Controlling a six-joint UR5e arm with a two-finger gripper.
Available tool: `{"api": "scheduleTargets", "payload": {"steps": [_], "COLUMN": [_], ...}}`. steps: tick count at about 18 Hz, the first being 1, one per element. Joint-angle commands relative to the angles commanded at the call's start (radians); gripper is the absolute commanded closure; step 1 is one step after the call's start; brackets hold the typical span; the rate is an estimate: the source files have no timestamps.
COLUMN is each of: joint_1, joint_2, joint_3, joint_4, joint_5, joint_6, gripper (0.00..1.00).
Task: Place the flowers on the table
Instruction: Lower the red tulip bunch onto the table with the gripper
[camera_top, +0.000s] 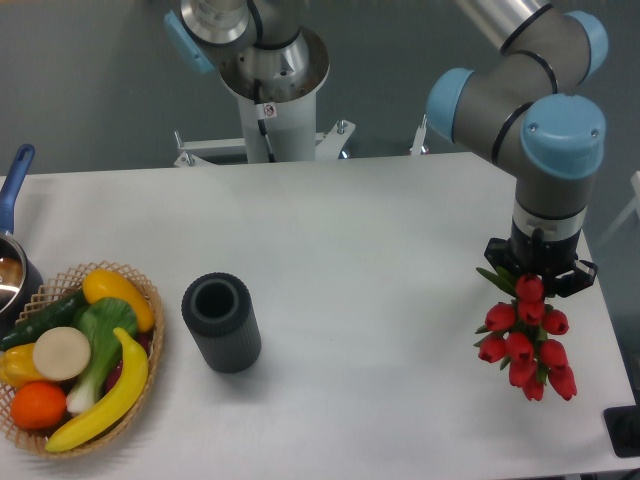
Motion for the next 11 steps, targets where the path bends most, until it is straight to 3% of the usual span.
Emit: {"api": "scheduleTargets", "payload": {"steps": [8, 11], "joint_1": [-0.031, -0.052], "joint_2": [-0.029, -0.069], "joint_3": [-0.009, -0.021], "joint_4": [0.002, 0.005], "joint_5": [0.002, 0.009], "joint_6": [-0.021, -0.025], "gripper": [0.67, 0.67]}}
